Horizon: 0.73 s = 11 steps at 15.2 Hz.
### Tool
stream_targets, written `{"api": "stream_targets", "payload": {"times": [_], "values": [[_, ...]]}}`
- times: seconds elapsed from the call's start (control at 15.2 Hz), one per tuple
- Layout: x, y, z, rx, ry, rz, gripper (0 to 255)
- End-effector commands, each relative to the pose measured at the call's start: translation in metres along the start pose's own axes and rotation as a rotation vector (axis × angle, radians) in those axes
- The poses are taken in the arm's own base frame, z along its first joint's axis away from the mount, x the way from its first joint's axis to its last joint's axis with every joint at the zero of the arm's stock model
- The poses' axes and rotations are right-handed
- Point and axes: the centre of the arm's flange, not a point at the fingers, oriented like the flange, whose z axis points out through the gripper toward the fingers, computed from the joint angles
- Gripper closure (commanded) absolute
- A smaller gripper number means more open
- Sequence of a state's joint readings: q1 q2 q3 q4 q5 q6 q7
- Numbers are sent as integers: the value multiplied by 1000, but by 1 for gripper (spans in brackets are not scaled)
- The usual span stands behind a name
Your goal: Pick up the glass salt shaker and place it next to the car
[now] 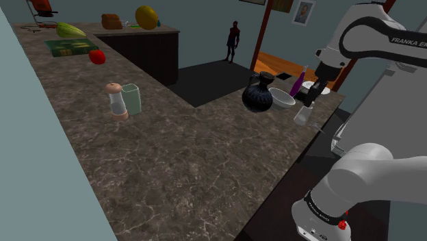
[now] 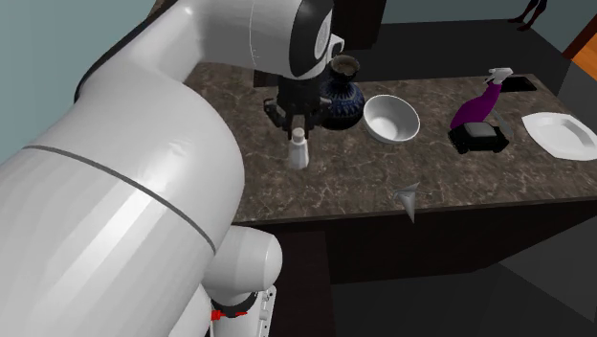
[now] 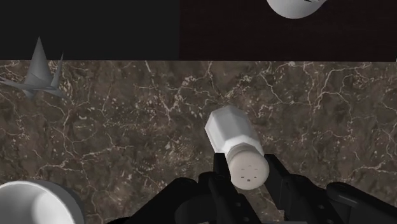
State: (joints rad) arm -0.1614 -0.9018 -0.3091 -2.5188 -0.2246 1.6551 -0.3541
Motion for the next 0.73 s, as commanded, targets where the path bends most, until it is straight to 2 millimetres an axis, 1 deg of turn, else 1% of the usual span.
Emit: {"api": "stream_targets", "payload": {"times": [0.0,0.07,0.13,0.66], "values": [[0,0,-10,0,0,0,255],[0,0,-16,0,0,0,255],[0,0,-17,0,0,0,255],[10,105,-18,0,0,0,255]]}}
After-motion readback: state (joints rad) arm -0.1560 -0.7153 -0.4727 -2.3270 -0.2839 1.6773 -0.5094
